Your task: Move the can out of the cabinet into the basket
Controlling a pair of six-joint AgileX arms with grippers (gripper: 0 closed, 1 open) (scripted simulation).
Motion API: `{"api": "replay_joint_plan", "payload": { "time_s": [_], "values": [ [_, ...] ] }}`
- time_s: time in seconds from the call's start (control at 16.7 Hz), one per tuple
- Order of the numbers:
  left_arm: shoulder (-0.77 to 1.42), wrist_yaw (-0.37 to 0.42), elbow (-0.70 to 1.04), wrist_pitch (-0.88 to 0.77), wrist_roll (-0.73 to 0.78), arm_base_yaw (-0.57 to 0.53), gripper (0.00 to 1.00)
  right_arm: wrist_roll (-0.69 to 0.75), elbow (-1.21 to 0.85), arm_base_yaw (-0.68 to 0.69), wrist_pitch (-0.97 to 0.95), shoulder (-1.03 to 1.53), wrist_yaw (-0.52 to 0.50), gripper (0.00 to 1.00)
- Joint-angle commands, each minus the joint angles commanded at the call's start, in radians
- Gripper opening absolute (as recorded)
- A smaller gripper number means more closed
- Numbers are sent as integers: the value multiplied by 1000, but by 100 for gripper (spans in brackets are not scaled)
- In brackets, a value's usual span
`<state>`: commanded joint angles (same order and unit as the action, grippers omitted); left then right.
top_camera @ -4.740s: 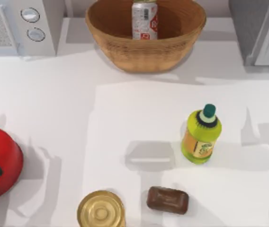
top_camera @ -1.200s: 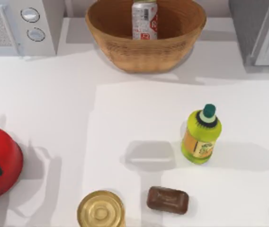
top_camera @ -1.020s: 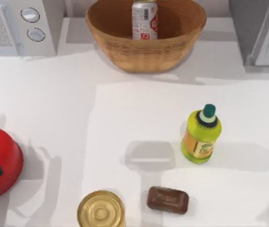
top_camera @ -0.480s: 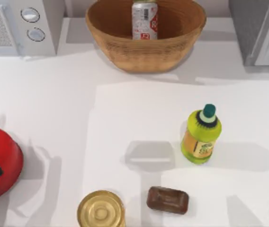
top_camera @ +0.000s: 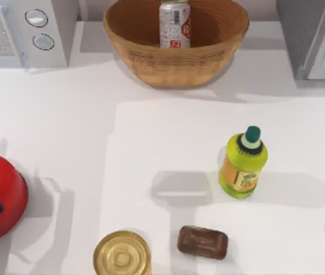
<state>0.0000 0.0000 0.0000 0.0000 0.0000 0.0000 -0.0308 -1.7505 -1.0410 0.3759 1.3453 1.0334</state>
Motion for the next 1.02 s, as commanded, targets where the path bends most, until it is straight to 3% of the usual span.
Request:
{"api": "replay_joint_plan", "payload": {
  "time_s": [0.24, 0.42, 0.66, 1.02],
  "values": [
    [0, 0, 0, 0, 0, 0, 100, 0, -6, 29, -1, 5, -31, 100],
    [0, 0, 0, 0, 0, 0, 100, 1, -20, 151, 8, 12, -152, 100],
    [0, 0, 0, 0, 0, 0, 100, 5, -34, 452, 27, 19, -449, 100],
    [0, 0, 0, 0, 0, 0, 100, 11, -23, 1034, 51, 0, -1033, 100]
  ]
}}
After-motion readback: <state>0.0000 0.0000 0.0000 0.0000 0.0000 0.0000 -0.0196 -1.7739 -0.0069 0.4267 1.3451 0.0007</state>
